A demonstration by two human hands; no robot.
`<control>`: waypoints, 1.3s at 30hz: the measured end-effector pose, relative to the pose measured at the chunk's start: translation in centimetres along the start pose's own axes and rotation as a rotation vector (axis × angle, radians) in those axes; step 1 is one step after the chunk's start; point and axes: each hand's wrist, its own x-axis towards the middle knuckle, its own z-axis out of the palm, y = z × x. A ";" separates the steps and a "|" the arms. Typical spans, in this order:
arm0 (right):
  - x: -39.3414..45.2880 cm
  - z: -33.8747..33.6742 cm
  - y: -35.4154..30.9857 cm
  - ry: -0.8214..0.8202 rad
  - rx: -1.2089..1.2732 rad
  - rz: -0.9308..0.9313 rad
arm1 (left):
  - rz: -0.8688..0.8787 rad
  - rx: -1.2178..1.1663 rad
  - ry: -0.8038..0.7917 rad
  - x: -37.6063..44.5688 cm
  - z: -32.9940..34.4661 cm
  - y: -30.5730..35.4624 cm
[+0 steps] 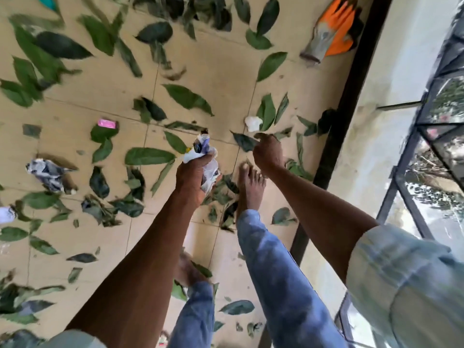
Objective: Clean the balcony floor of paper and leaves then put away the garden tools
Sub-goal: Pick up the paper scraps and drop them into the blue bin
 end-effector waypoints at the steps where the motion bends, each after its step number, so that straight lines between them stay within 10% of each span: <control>1: 1.6 0.4 0.3 -0.018 -0.045 -0.034 | 0.006 -0.002 -0.023 1.1 0.7 -0.2; 12: 11.0 4.3 1.9 -0.122 -0.733 -0.462 | -0.041 -0.151 -0.028 7.8 3.2 -0.3; 19: 8.9 1.9 -4.6 0.033 0.183 -0.016 | -0.071 -0.377 -0.019 2.5 1.4 2.6; 22: 5.7 0.2 -8.7 -0.176 0.578 0.134 | -0.051 -0.517 0.002 -0.6 -0.8 4.1; 31: -3.7 6.1 -19.2 -0.514 0.404 -0.247 | 0.075 -0.746 -0.048 -5.4 -8.0 9.1; 36: -3.4 10.9 -24.3 -0.807 0.325 -0.167 | 0.098 -0.793 0.014 -2.9 -15.3 10.1; 39: -2.2 15.1 -26.5 -0.596 0.274 -0.184 | 0.084 -0.837 0.055 -0.4 -19.8 10.1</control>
